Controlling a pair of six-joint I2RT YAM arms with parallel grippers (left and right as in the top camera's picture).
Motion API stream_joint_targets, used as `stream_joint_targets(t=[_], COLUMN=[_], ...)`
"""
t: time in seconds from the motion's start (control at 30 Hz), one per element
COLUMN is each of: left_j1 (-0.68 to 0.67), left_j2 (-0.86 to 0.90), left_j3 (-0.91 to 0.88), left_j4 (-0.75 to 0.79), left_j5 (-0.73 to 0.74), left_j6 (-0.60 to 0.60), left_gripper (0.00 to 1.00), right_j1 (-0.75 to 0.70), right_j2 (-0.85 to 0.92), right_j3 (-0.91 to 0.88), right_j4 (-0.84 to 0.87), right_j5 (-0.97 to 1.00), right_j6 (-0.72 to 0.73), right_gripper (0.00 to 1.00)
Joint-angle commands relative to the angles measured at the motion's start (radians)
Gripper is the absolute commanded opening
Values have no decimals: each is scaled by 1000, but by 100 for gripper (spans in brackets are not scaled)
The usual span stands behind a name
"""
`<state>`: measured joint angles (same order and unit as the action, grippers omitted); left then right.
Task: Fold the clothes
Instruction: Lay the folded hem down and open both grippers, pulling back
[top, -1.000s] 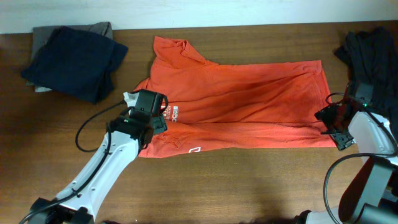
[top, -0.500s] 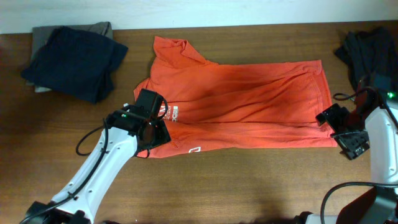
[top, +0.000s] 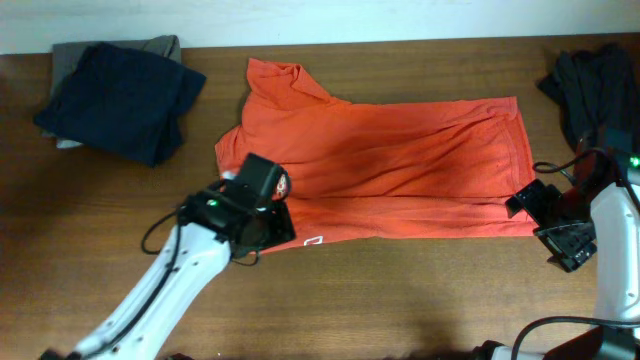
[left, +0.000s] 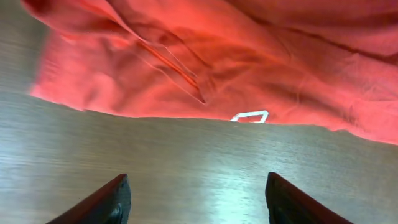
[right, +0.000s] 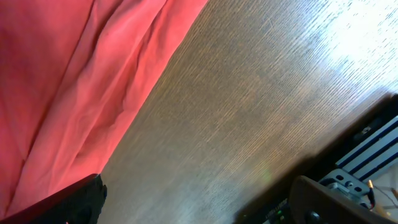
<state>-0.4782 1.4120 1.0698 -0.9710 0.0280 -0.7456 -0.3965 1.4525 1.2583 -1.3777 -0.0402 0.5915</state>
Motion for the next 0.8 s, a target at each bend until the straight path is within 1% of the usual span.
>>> stream_joint_targets(t=[0.0, 0.07, 0.2, 0.27, 0.5, 0.57, 0.6, 0.63, 0.77], left_j1=[-6, -5, -5, -5, -5, -5, -4, -3, 10], left_j2=[93, 128, 201, 242, 323, 339, 344, 347, 356], left_j3=[11, 11, 11, 11, 11, 11, 11, 11, 11], left_j4=[20, 23, 84, 107, 164, 179, 190, 198, 226], left_j5=[25, 25, 42, 48, 48, 47, 45, 43, 37], left_j6=[-82, -105, -111, -149, -172, -185, -185, -185, -185], left_gripper=[64, 62, 59, 57, 48, 44, 40, 39, 39], right_j1=[4, 4, 4, 4, 4, 4, 4, 4, 4], right_j2=[-12, -12, -12, -12, -12, -12, -12, -12, -12], right_j3=[-15, -15, -15, -15, -15, -15, -15, -15, -15], right_j4=[-10, -14, -15, -14, -14, -14, -14, -14, -15], right_j5=[-1, -1, -2, -2, -1, -1, -1, -1, -1], right_j6=[-19, -20, -38, -38, -56, -64, -64, -64, -64], right_gripper=[99, 99, 99, 99, 99, 99, 99, 99, 99])
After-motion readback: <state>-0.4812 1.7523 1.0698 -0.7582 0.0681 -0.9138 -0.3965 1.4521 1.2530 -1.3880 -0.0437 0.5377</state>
